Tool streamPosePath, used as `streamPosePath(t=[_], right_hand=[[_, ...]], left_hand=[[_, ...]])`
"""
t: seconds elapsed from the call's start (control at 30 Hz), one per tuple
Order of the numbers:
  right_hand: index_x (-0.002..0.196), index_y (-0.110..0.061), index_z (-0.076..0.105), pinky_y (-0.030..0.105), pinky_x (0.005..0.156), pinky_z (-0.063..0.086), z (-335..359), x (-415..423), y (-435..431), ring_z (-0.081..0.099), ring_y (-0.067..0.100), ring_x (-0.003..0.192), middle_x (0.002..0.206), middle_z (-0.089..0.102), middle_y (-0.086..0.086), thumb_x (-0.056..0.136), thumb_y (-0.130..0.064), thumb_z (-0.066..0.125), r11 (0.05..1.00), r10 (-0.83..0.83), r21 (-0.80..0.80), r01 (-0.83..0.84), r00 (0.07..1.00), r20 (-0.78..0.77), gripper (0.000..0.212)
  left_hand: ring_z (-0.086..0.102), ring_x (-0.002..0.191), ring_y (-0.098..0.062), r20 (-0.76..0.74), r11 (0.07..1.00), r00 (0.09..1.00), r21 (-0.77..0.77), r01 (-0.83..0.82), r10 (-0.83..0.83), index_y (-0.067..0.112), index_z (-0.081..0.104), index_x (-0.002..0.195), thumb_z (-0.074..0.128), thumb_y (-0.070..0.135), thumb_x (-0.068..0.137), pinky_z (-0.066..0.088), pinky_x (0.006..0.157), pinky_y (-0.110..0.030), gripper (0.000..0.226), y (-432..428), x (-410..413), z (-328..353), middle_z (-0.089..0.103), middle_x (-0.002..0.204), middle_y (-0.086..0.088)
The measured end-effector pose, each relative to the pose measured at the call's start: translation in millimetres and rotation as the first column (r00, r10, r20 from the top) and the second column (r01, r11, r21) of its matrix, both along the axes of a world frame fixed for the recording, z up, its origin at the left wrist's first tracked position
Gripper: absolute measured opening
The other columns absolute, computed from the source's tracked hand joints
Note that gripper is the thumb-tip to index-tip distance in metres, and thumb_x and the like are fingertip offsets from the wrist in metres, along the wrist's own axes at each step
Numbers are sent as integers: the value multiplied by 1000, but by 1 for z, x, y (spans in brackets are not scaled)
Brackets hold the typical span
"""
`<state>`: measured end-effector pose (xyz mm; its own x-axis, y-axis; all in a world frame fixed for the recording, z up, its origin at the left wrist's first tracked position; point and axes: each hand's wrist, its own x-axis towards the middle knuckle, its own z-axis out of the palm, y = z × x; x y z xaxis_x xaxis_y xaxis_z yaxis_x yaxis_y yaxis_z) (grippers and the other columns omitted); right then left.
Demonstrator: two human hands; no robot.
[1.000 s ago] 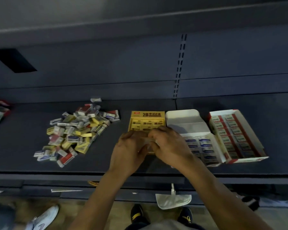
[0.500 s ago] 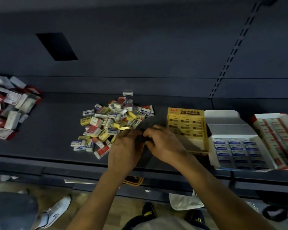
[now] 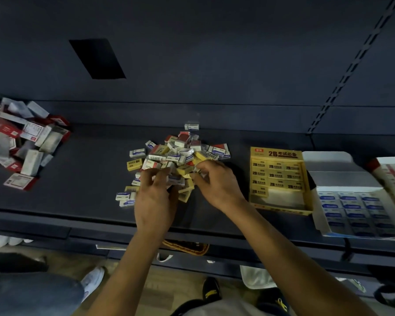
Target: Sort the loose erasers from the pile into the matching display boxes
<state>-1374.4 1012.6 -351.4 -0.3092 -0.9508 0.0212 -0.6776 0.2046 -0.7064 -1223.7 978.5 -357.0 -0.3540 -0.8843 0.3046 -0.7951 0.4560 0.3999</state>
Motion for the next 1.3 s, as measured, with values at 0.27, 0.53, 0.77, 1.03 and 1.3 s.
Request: streamPosePath(t=[0.27, 0.53, 0.77, 1.03, 1.3], right_hand=[[102, -14, 65, 32, 85, 51, -8, 2, -15, 63, 14, 94, 100, 69, 0, 89, -24, 61, 996, -36, 83, 31, 998, 59, 17], [101, -17, 60, 28, 84, 51, -12, -4, -13, 60, 11, 95, 103, 64, -2, 82, -16, 68, 997, -27, 76, 18, 993, 116, 21], [114, -20, 62, 27, 95, 47, -10, -22, 6, 57, 10, 102, 117, 52, -3, 82, -9, 67, 998, -18, 56, 10, 991, 136, 34], [110, -24, 63, 30, 96, 46, -2, -53, 34, 56, 10, 103, 113, 50, -6, 82, -9, 66, 998, -58, 20, 56, 995, 77, 31], [112, -22, 60, 20, 89, 41, 8, -94, 66, 53, 9, 107, 114, 57, -6, 85, -11, 63, 992, -113, 55, 114, 993, -30, 30]], left_hand=[[65, 74, -32, -2, 999, 999, -7, 51, -51, 13, 64, 108, 77, 9, 72, 53, 54, -36, 39, -7, 3, -1, 61, 108, -12], [64, 70, -33, 45, 999, 998, 10, 37, -37, 11, 68, 99, 82, 9, 65, 51, 53, -35, 37, -5, -1, 1, 60, 99, -13], [63, 72, -22, -103, 997, 993, 43, 64, -59, 17, 69, 98, 80, 8, 69, 49, 58, -26, 32, 3, -9, 1, 61, 98, -8], [62, 80, -18, -105, 993, 991, 77, 93, -85, 15, 66, 100, 75, 16, 76, 43, 61, -21, 26, 15, -41, 0, 61, 101, -6], [59, 74, -14, -183, 975, 966, 93, 201, -181, 16, 67, 100, 76, 16, 75, 51, 64, -28, 27, 32, -79, -3, 58, 96, -5]])
